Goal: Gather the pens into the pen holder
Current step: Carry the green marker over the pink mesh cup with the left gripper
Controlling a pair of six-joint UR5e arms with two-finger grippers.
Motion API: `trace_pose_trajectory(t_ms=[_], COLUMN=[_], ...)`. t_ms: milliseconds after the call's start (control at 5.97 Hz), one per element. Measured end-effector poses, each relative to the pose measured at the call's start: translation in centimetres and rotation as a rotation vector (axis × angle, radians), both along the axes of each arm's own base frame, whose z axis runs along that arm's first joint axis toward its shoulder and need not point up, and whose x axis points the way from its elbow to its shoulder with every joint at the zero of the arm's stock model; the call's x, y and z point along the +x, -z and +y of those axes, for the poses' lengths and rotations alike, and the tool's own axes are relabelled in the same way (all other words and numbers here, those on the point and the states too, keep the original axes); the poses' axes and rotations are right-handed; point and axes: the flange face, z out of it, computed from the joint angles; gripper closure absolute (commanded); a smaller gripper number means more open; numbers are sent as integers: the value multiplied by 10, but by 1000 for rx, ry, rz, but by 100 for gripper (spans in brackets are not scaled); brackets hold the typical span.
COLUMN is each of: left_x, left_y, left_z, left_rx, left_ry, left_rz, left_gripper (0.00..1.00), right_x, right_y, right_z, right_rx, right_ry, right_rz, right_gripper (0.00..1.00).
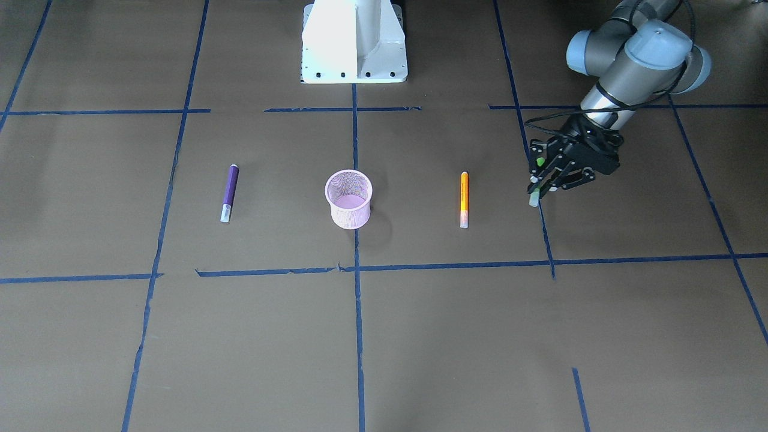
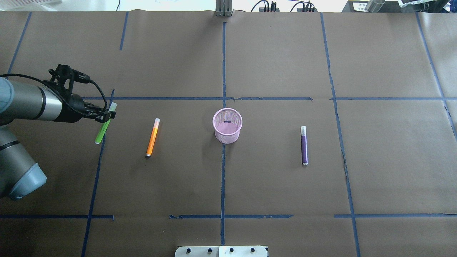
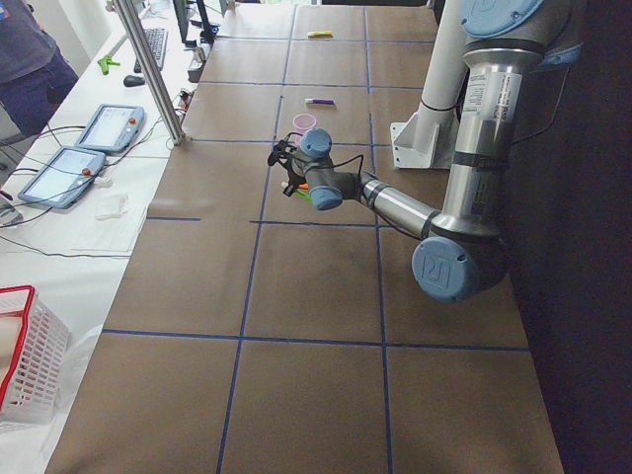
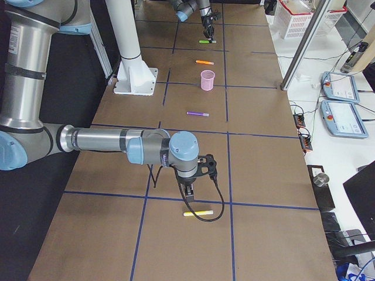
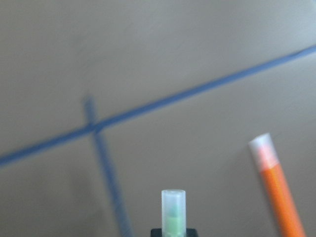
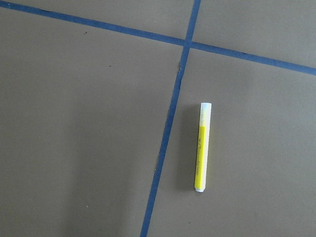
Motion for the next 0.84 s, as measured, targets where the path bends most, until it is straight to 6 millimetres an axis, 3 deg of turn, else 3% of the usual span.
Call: trace_pose_trajectory(t_ms=[335,838], left_x=[45,150], left_y=[95,213], left_z=[-9,20], left_rx=[121,227], left_ry=[69,178], left_rz=[103,218], left_gripper=[100,100], right_x=[-3,-4], right_y=[8,19], right_z=[-6,-19], right_rx=[15,42], right_ry=[2,5], right_rz=[-39,-55], right_gripper=[0,0])
